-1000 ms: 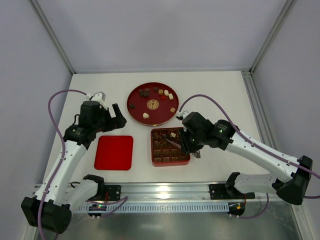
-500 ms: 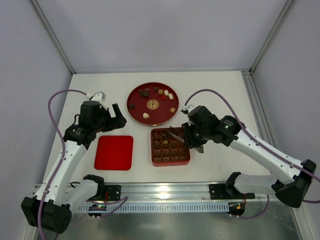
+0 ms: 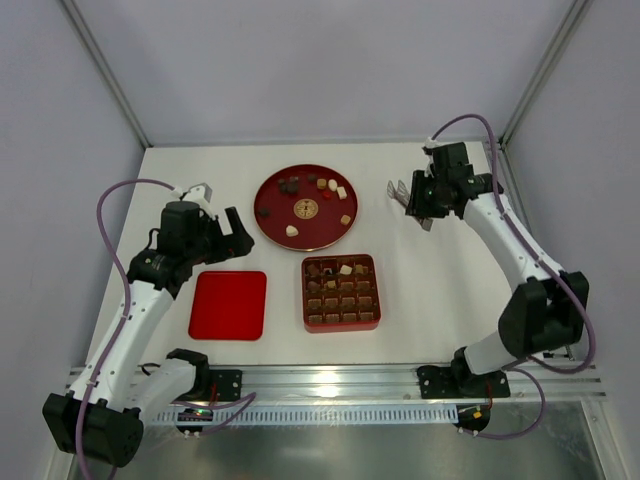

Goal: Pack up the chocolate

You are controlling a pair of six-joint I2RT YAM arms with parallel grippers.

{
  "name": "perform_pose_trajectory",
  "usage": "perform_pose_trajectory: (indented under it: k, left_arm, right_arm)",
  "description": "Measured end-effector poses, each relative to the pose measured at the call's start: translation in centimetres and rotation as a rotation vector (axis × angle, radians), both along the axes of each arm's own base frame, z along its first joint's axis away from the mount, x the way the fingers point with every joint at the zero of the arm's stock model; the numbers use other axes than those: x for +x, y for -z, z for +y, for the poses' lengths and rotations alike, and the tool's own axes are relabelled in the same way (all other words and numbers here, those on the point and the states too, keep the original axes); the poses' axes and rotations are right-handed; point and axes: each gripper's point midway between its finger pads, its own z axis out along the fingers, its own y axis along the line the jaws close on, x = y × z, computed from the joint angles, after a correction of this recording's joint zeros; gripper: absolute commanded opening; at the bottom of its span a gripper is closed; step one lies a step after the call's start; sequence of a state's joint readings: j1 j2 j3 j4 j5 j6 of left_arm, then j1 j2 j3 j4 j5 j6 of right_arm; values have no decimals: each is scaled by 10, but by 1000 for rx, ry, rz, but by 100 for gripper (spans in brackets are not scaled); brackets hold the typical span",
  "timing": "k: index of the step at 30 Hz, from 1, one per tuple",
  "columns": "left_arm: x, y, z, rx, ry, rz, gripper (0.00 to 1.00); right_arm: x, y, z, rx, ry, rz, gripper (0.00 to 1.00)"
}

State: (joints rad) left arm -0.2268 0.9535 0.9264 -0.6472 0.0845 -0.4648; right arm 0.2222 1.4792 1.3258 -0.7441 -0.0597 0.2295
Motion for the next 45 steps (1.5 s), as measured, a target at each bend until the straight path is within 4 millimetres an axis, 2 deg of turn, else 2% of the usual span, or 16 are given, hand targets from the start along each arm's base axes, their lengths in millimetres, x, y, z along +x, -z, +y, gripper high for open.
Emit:
perform_pose_trajectory:
  k: [5, 10, 14, 18, 23, 25, 36, 45]
  left_arm:
    - [0, 0, -1, -4, 5, 1, 100]
    - [-1, 0, -2, -8, 10, 2, 100]
    - [-1, 0, -3, -11, 14, 3, 100]
    - [-1, 1, -4, -15, 20, 8, 100]
    - [-1, 3, -6, -18, 27, 18, 100]
    - [-1, 3, -7, -21, 31, 20, 100]
    - [0, 8, -7, -17, 31, 38, 100]
    - [2, 15, -7, -8, 26, 65, 100]
  right_arm:
    - [56, 42, -20, -8, 70, 0, 42]
    - [99, 67, -24, -17, 83, -4, 44]
    - [117, 84, -26, -30, 87, 10, 47]
    - [116, 106, -32, -46, 89, 67, 48]
    - [101, 136, -40, -79, 92, 173, 52]
    - [96, 142, -42, -89, 95, 199, 54]
    - [87, 150, -53, -142, 123, 235, 71]
    - [82, 155, -54, -150, 130, 250, 82]
